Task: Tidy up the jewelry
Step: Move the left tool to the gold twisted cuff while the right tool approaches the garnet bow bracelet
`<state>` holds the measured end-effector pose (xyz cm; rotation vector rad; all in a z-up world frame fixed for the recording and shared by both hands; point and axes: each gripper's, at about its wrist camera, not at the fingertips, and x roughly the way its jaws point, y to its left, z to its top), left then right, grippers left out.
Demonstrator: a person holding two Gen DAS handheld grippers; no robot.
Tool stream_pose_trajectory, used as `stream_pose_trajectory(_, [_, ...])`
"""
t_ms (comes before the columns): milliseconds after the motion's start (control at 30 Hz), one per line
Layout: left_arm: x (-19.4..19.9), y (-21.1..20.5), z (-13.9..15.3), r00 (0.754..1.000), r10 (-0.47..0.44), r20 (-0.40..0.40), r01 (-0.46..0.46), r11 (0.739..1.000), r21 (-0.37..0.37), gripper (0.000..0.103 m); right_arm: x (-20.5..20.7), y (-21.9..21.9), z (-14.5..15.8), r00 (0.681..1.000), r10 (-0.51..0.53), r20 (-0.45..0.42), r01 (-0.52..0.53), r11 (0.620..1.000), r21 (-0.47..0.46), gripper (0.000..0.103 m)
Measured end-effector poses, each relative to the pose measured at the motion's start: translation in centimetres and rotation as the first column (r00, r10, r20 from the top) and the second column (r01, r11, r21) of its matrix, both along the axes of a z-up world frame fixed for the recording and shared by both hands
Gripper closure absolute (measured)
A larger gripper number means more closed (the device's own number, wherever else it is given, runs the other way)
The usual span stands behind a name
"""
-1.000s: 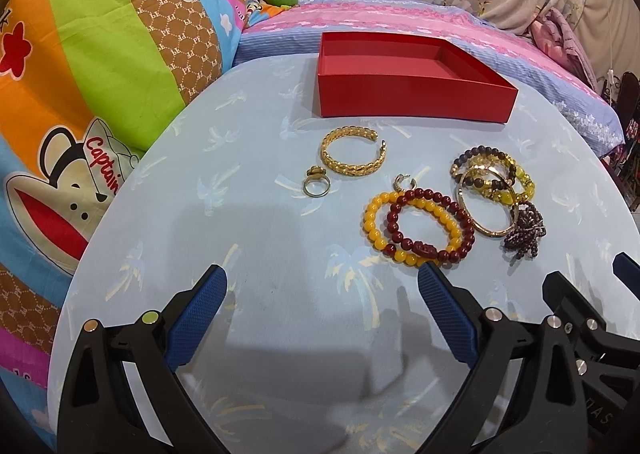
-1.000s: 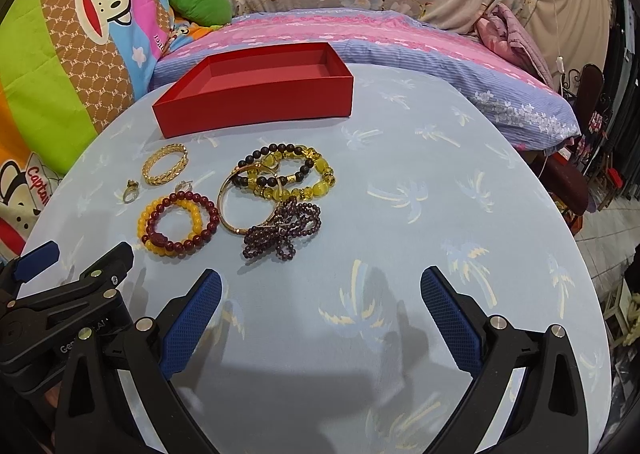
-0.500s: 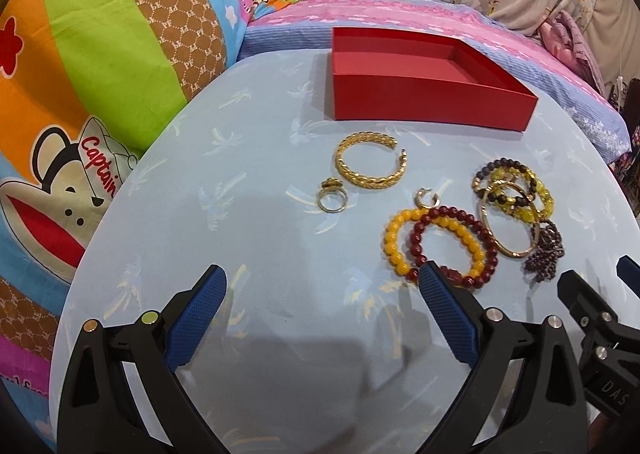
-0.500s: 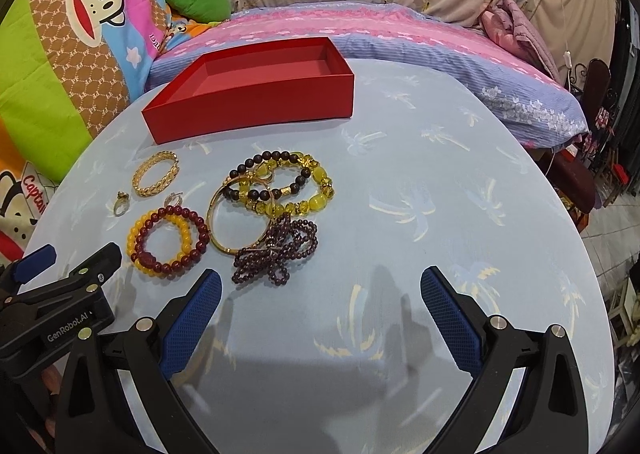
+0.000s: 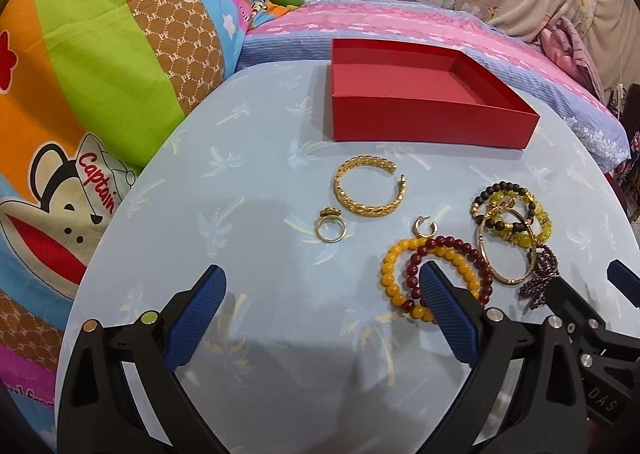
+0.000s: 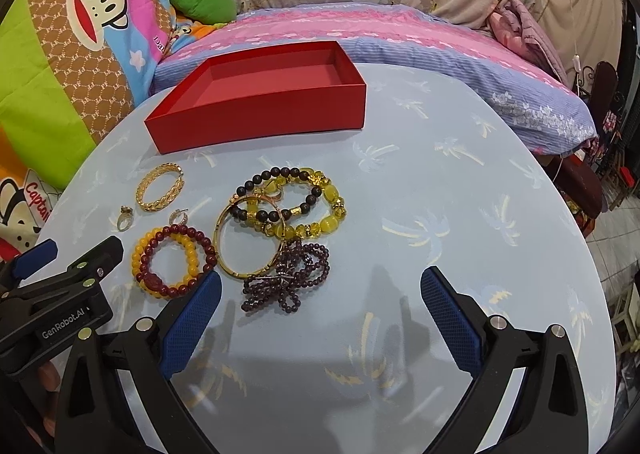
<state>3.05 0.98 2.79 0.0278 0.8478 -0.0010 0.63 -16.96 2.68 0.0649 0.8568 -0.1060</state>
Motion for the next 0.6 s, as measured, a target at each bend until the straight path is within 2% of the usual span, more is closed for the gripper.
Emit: stream_pose_trajectory(600, [1.6,-0.7,0.2,1.000,-0.017,-0.006,0.017,1.000,-0.008,0.010,0.2,0.0,0.3,1.000,0.001,0.007,-0.001,1.000,0.008,0.007])
